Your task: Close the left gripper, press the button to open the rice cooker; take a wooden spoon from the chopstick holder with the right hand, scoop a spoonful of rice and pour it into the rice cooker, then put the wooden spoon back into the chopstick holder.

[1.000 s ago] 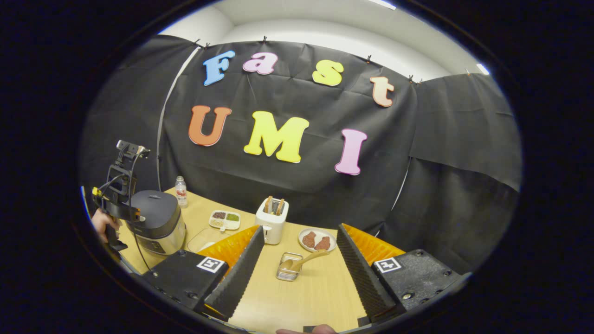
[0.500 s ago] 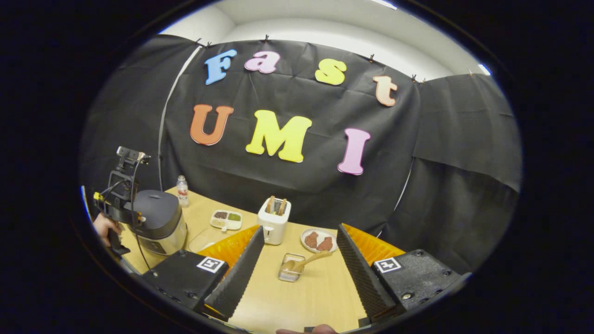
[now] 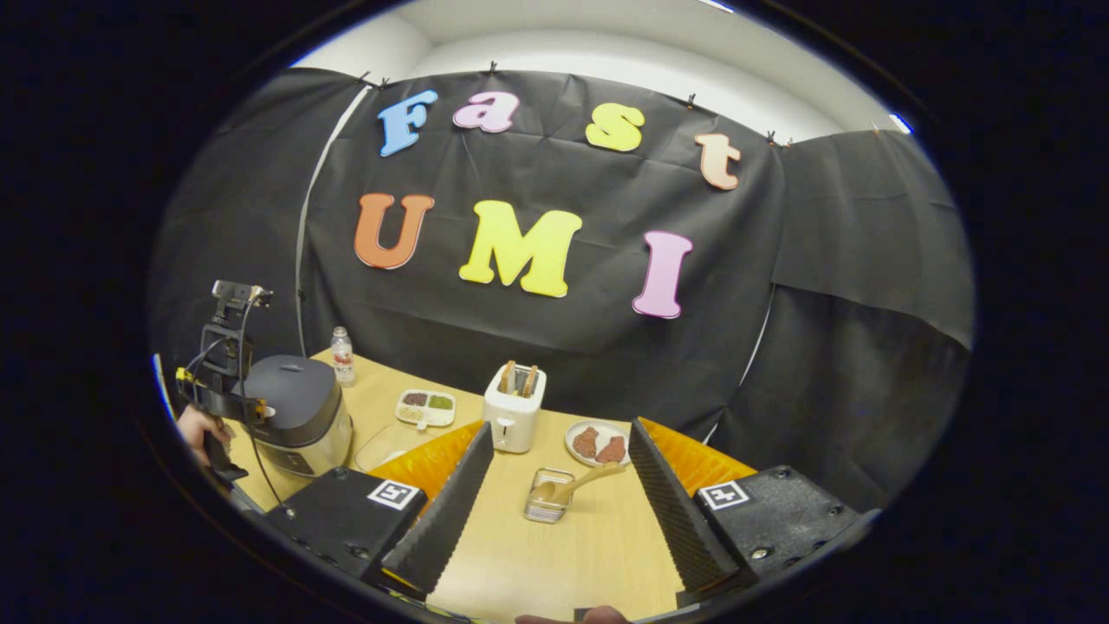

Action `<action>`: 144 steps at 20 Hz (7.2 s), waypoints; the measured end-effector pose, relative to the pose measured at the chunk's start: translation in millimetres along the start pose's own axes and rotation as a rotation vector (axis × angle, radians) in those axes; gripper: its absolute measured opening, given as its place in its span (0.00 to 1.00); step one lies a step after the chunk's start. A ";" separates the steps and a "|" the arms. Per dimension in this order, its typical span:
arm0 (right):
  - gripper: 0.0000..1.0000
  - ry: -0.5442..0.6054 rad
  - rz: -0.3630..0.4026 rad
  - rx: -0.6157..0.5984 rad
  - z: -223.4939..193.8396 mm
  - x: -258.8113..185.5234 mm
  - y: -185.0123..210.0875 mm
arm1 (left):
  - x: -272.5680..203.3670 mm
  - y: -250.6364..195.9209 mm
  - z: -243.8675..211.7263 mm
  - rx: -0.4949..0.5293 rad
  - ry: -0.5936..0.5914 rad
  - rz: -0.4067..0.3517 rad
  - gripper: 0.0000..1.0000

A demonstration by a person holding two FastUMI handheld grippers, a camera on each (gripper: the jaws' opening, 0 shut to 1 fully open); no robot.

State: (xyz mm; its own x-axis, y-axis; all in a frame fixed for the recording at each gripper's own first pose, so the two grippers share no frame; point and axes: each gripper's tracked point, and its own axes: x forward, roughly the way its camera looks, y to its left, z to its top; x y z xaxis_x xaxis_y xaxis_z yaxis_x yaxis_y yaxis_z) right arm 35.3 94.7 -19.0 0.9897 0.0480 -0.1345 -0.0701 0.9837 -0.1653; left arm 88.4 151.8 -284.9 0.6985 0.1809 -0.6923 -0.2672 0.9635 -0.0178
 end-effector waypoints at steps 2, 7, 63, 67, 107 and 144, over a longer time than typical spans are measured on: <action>1.00 -0.016 -0.003 -0.003 1.9 -2.1 -0.3 | -3.5 -0.2 11.5 0.040 -0.056 0.019 0.01; 1.00 -0.081 -0.008 0.067 11.3 -7.2 -3.9 | -50.6 8.0 103.0 0.082 -0.413 0.083 0.02; 0.56 0.101 -0.070 0.508 -219.8 324.0 -67.5 | -182.0 -26.3 115.5 0.092 -0.698 -0.022 0.95; 0.35 0.076 -0.015 0.535 -210.2 326.4 -57.8 | -178.5 -27.6 116.6 0.093 -0.697 -0.025 0.95; 0.33 0.091 0.157 0.071 -139.3 269.3 225.4 | -149.4 97.3 89.4 0.086 -0.623 0.081 0.95; 0.32 0.162 0.332 1.350 -172.5 287.7 208.7 | -155.8 106.2 101.3 0.110 -0.623 0.117 0.96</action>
State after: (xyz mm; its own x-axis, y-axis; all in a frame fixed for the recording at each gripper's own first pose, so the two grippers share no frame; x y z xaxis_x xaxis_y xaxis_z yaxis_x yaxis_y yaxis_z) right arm 284.0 283.9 -260.8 0.9192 0.3790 -0.1069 -0.0309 0.3401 0.9399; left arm 18.4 245.9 -105.8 0.9322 0.3354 -0.1359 -0.3189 0.9389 0.1295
